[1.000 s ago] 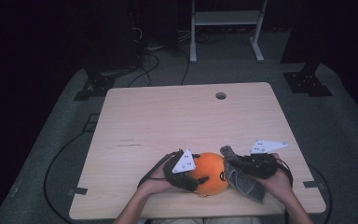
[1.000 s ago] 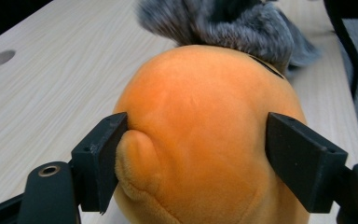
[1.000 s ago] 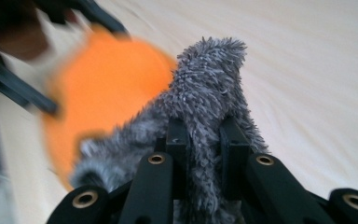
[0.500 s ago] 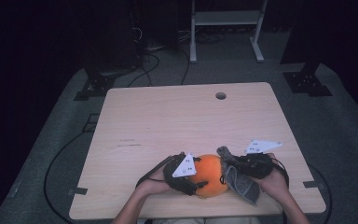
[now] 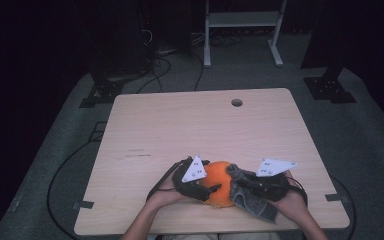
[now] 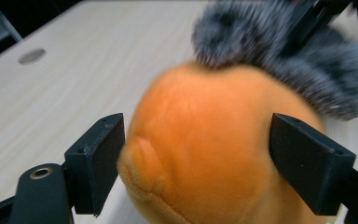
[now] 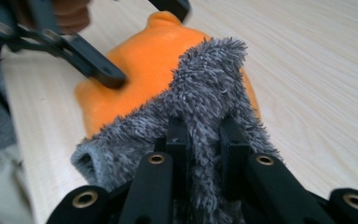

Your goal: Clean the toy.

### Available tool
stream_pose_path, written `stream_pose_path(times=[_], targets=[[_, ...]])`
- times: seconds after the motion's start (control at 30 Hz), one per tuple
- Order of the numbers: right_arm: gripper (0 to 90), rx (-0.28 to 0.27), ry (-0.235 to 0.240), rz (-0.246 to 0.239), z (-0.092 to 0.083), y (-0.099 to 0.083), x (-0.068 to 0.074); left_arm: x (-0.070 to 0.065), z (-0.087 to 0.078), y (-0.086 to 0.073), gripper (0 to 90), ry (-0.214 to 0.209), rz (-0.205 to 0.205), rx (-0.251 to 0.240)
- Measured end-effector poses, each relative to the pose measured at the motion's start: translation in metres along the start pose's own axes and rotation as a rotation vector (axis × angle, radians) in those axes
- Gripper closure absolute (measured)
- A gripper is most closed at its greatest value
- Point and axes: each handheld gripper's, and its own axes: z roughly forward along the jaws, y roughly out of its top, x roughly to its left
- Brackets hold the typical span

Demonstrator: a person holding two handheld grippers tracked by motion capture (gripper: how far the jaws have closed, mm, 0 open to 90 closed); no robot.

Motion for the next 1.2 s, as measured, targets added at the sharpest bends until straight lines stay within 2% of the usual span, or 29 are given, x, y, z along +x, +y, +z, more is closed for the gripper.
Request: stream_pose_path(times=[0.13, 0.17, 0.23, 0.27, 0.3, 0.33, 0.37, 0.4, 0.47, 0.5, 0.53, 0.57, 0.6, 0.63, 0.67, 0.7, 0.73, 0.77, 0.8, 0.83, 0.87, 0.9, 0.93, 0.97, 1.0, 1.03, 1.13, 1.17, 1.2], targets=[[77.1, -0.015, -0.023, 0.018, 0.005, -0.001, -0.009, 0.004, -0.009, 0.003, 19.4, 0.008, -0.011, -0.054], [77.1, -0.015, -0.023, 0.018, 0.005, -0.001, -0.009, 0.004, -0.009, 0.003, 20.5, 0.008, -0.011, -0.054], [77.0, -0.022, -0.028, 0.059, 0.006, -0.005, -0.020, 0.005, -0.010, 0.001, 24.8, -0.006, -0.008, -0.053], [77.0, -0.022, -0.028, 0.059, 0.006, -0.005, -0.020, 0.005, -0.010, 0.000, 24.8, -0.004, -0.003, -0.040], [76.9, -0.025, -0.031, 0.070, 0.006, -0.007, -0.023, 0.005, -0.008, -0.002, 28.6, -0.011, -0.005, -0.033], [76.8, -0.013, -0.042, 0.106, 0.006, -0.012, -0.031, 0.004, -0.005, -0.003, 33.0, -0.015, -0.016, -0.034], [76.8, 0.004, -0.066, 0.109, 0.006, -0.015, -0.034, 0.004, -0.004, -0.004, 34.0, -0.008, -0.016, -0.027], [76.8, 0.004, -0.066, 0.109, 0.006, -0.015, -0.034, 0.005, -0.003, -0.004, 34.0, -0.004, -0.015, -0.019], [77.0, 0.029, -0.114, 0.128, 0.000, -0.021, -0.039, 0.005, -0.002, -0.004, 35.5, 0.022, -0.029, -0.001], [77.0, 0.029, -0.114, 0.128, 0.000, -0.021, -0.039, 0.005, -0.002, -0.004, 35.5, 0.022, -0.029, -0.001], [77.1, -0.011, -0.111, 0.116, -0.009, -0.018, -0.034, 0.005, -0.001, -0.004, 35.6, 0.031, -0.033, -0.003], [77.1, -0.011, -0.111, 0.116, -0.009, -0.018, -0.034, 0.005, 0.000, -0.004, 35.6, 0.041, -0.048, -0.010], [77.1, -0.044, -0.089, 0.103, -0.014, -0.014, -0.028, 0.004, 0.003, -0.005, 35.9, 0.054, -0.061, -0.013], [77.0, -0.090, -0.032, 0.055, -0.016, -0.002, -0.012, 0.004, 0.005, -0.005, 36.0, 0.064, -0.068, -0.015], [76.9, -0.081, -0.027, 0.027, -0.012, 0.002, -0.005, 0.004, 0.006, -0.004, 35.8, 0.068, -0.076, -0.021], [76.9, -0.081, -0.027, 0.027, -0.012, 0.002, -0.005, 0.004, 0.005, -0.003, 35.8, 0.063, -0.079, -0.021], [76.8, -0.042, -0.036, -0.007, -0.001, 0.002, 0.001, 0.008, -0.001, -0.001, 32.4, 0.026, -0.089, -0.042], [76.9, -0.030, -0.036, -0.010, 0.004, 0.001, 0.000, 0.011, -0.007, -0.001, 31.8, -0.004, -0.108, -0.073], [76.9, -0.037, -0.035, 0.002, 0.006, -0.001, -0.003, 0.013, -0.010, -0.001, 31.4, -0.023, -0.124, -0.094], [76.9, -0.040, -0.042, 0.008, 0.006, -0.001, -0.006, 0.016, -0.013, -0.001, 30.5, -0.060, -0.148, -0.110], [76.9, -0.042, -0.063, 0.017, 0.005, -0.002, -0.009, 0.017, -0.014, -0.002, 31.0, -0.080, -0.155, -0.108], [76.9, -0.043, -0.070, 0.030, 0.005, -0.004, -0.012, 0.017, -0.014, -0.002, 34.6, -0.080, -0.155, -0.108], [76.9, -0.045, -0.068, 0.041, 0.004, -0.006, -0.016, 0.017, -0.010, -0.004, 38.5, -0.100, -0.150, -0.075], [76.9, -0.048, -0.062, 0.063, 0.003, -0.009, -0.020, 0.017, -0.007, -0.005, 41.3, -0.117, -0.164, -0.075], [76.8, -0.047, -0.056, 0.084, 0.002, -0.012, -0.024, 0.017, -0.007, -0.005, 43.6, -0.117, -0.164, -0.075], [76.8, -0.037, -0.072, 0.087, 0.001, -0.014, -0.027, 0.015, -0.004, -0.005, 44.6, -0.119, -0.165, -0.074], [76.9, 0.005, -0.136, 0.100, -0.002, -0.020, -0.035, 0.013, -0.002, -0.002, 46.2, -0.091, -0.163, -0.076], [77.0, 0.012, -0.157, 0.105, -0.005, -0.022, -0.037, 0.013, -0.002, -0.002, 46.4, -0.082, -0.162, -0.077], [77.0, -0.002, -0.158, 0.107, -0.010, -0.022, -0.036, 0.013, -0.001, -0.003, 46.4, -0.077, -0.162, -0.077]])
